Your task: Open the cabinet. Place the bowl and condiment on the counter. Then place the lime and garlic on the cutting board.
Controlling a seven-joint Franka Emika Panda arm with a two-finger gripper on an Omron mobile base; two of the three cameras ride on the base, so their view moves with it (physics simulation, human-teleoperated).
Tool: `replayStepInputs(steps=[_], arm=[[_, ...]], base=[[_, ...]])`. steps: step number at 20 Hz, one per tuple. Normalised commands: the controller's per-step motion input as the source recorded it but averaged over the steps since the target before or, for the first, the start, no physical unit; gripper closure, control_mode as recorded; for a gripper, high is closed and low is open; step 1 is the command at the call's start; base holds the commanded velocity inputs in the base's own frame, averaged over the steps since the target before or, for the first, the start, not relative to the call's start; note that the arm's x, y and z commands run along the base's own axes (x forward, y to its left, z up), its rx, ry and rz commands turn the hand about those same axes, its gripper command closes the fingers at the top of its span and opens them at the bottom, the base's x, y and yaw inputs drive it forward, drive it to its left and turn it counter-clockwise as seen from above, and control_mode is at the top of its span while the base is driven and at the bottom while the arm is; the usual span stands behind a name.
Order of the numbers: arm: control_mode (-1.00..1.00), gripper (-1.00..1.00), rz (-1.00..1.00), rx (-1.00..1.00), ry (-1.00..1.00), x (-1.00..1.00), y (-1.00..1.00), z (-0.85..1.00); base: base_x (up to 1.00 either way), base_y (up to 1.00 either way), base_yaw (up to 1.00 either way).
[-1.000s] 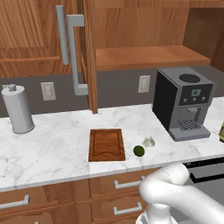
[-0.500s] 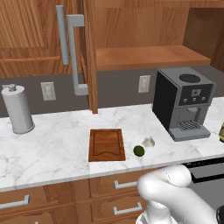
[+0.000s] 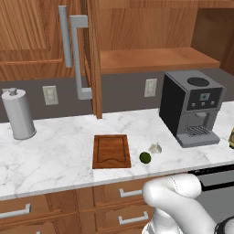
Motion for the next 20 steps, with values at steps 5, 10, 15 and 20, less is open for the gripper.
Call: replayStepInputs(steps=[5, 10, 15, 20], arm=[[-1.00, -1.00, 0.16, -0.07, 0.00, 0.00, 0.49, 0.06], [-1.00, -1.00, 0.19, -0.06, 0.00, 0.03, 0.51, 0.07], [-1.00, -1.00, 0.21, -0.08, 0.00, 0.08, 0.52, 0.05], [-1.00, -1.00, 0.21, -0.10, 0.03, 0.10, 0.54, 0.06]], base=[[0.00, 0.00, 0.00], [0.00, 0.00, 0.00], [0.00, 0.00, 0.00], [0.00, 0.00, 0.00]])
